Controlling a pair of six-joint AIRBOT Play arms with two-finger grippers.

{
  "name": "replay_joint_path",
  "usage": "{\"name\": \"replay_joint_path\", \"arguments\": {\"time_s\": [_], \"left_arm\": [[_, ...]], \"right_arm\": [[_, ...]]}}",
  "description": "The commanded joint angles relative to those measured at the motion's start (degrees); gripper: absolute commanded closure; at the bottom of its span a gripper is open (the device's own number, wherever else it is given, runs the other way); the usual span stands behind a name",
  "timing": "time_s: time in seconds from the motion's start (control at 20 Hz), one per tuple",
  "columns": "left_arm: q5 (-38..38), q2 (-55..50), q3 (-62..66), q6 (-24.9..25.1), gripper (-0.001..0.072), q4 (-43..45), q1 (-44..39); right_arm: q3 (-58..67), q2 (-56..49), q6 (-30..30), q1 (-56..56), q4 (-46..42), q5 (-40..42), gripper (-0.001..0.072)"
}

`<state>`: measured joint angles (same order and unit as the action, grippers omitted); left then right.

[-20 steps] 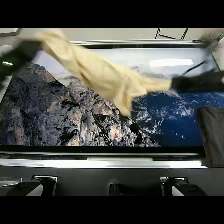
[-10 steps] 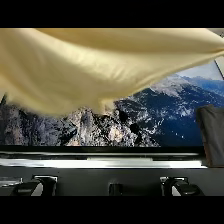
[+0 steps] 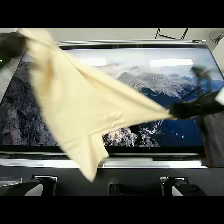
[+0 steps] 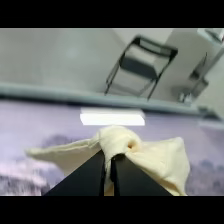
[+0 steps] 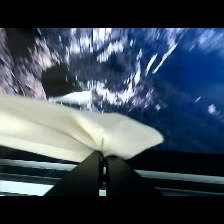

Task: Fold the clothes and pants, and hang the long-sleeved shirts on hangers.

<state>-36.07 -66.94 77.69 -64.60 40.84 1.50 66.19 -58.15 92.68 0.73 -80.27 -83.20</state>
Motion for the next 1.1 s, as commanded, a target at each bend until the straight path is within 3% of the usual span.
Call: {"name": "replay_joint_path", "arguments": {"time_s": [0.0,0.1,0.15,0.25,0.3,0.4,0.5,0.6,0.7,0.85,0.95,1.05], "left_arm": [[-15.8,-18.8,0.04,-5.35,0.0679,0.98,-3.74],[-22.67,-26.03,0.04,-13.79,0.0679,1.01,-5.99],[-25.24,-28.35,0.07,-17.25,0.0637,0.98,-6.75],[-31.17,-29.81,0.11,-18.08,0.0182,1.11,-6.45],[-34.73,-29.24,0.37,-17.94,0.0156,2.01,-4.7],[-42.51,-26.69,0.98,-18.38,0.0158,6.84,1.07],[-49.09,-22.56,-0.13,-20.81,0.0164,17.27,7.37],[-50.21,-17.2,-6.4,-20.96,0.0185,24.26,12.13],[-43.87,-12.57,-17.64,-20.22,0.0186,22.16,15.02],[-32.85,-11.47,-32.17,-13.62,0.0219,10.08,14.38],[-27.1,-12.41,-36.79,-9.7,0.0219,2.01,12.35],[-24.13,-13.55,-37.57,-9.35,0.0221,0.48,9.35]], "right_arm": [[-15.06,-4.37,1.62,0.07,4.87,9.77,0.0681],[-17.73,-6.86,1.6,0.07,4.98,10.36,0.0681],[-17.88,-7.76,1.57,0.07,4.87,10.32,0.0681],[-17.88,-8.44,1.31,0.07,4.81,10.78,0.0681],[-17.88,-8.39,1.31,0.07,4.79,11.23,0.0681],[-17.88,-8.39,0.9,0.07,4.72,11.41,0.0681],[-17.88,-8.39,0.87,0.07,4.59,11.32,0.0681],[-17.88,-8.39,0.48,0.07,4.61,11.37,0.0681],[-17.88,-8.39,0.48,0.07,4.66,11.41,0.0681],[-17.88,-8.39,0.5,0.07,4.81,11.41,0.068],[-17.88,-8.39,0.52,0.07,4.81,11.39,0.068],[-17.88,-8.39,0.52,0.07,4.85,11.37,0.068]]}}
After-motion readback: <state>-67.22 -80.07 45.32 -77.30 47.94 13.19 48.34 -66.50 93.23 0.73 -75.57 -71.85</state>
